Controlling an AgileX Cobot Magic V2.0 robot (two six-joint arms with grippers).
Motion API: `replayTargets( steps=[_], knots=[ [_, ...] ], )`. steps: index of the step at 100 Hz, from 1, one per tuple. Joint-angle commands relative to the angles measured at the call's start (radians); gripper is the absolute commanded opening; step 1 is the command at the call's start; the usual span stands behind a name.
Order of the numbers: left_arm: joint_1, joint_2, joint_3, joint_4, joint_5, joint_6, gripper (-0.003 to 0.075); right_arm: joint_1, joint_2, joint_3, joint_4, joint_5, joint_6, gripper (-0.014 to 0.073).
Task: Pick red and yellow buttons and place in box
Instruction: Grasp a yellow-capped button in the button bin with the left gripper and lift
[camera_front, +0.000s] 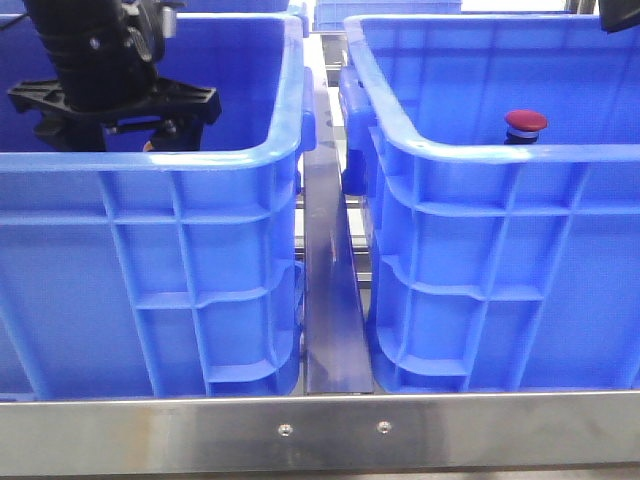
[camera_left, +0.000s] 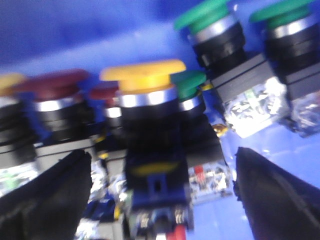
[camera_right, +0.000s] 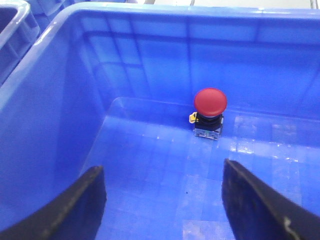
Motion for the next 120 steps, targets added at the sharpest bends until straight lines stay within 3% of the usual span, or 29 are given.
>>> replayTargets(
  steps=[1,14,36,50,73,90,106,120],
  knots=[
    [0.003,-0.044,-0.033,-0.004,-0.035,-0.011,0.0552,-0.002,-0.011,-0.026,0.02,-0.021,-0.01,0.0519],
    [0.003,-0.044,-0.033,-0.004,-0.035,-0.011,0.048,-0.002,-0.011,-0.026,0.02,-0.018,-0.01,0.0519],
    [0.003,-0.044,-0.033,-0.001,-0.035,-0.011,0.013,-0.002,-0.011,-0.026,0.02,-0.015,-0.01,0.0519],
    [0.003,-0.063,-0.033,0.005,-0.035,0.004,-0.0011,-0.002,-0.011,-0.026,0.02,-0.013,-0.01,0.0519],
    [0.003,-0.163,-0.029,-0.05,-0.025,0.03,-0.002,-0.002,-0.011,-0.026,0.02,-0.014,-0.01,0.0519],
    [0.003,-0.258,-0.029,-0.267,-0.027,0.246,-0.002,-0.002,-0.011,-0.026,0.029,-0.01,-0.01,0.0519],
    [0.003,-0.338,-0.029,-0.368,-0.02,0.426,-0.002,-0.002,-0.011,-0.026,0.044,-0.007,-0.01,0.0519],
    [0.003,-0.373,-0.028,-0.573,0.038,0.688,-0.002,-0.002,-0.011,-0.026,0.044,-0.007,-0.01,0.0519]
  ],
)
